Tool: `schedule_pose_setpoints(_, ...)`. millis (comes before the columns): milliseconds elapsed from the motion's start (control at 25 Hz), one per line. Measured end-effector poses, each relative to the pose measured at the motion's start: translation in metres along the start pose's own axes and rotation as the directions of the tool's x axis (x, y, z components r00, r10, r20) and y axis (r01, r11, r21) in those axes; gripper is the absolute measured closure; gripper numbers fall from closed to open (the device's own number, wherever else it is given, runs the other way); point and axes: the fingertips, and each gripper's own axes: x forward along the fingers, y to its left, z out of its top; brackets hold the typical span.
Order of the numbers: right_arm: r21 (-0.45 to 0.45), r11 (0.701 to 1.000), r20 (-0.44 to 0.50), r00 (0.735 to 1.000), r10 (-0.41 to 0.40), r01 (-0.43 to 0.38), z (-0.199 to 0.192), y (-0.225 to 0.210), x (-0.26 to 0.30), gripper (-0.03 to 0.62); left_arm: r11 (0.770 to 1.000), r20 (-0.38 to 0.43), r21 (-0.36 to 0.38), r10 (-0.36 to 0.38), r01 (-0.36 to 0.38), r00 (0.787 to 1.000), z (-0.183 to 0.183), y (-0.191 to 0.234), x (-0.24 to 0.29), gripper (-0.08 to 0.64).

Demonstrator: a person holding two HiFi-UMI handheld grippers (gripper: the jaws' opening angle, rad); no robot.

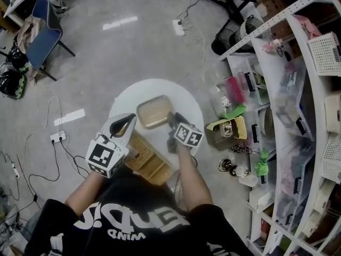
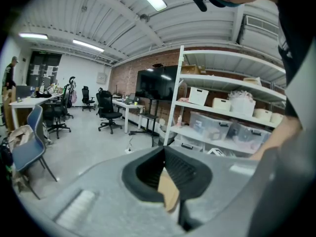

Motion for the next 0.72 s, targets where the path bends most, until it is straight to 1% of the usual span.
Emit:
schedule_pose_setpoints(200, 0.040, 0.998, -0.012, 0.999, 0.051, -0.051, -0.0047, 0.0049, 0.0034, 0.433, 1.000, -0.008, -0.004, -0.004, 0.004, 1.000, -0.0036, -0.0002, 0.0023, 0.558)
schedule_pose_setpoints(320, 0.052, 0.997, -0.011, 0.998, 0.060, -0.059, -0.0073, 0.0054, 0.0044, 0.443, 1.000, -0.012, -0.007, -0.006, 0.006, 1.000, -0.0063, -0.0005, 0.0030, 0.558)
schedule_pose_setpoints(440, 0.038, 0.998, -0.014, 0.998, 0.055, -0.054, -0.0051, 0.0050, 0.0040, 0.451, 1.000, -0.015, -0.008, -0.004, 0.004, 1.000, -0.0065, -0.0007, 0.0051, 0.558)
schedule_pose_setpoints(720, -0.031, 0.999, -0.034, 0.999, 0.028, -0.029, -0.0080, 0.0066, 0.0049, 0.454, 1.000, -0.013, -0.016, -0.001, 0.001, 1.000, -0.0059, 0.0003, 0.0037, 0.558)
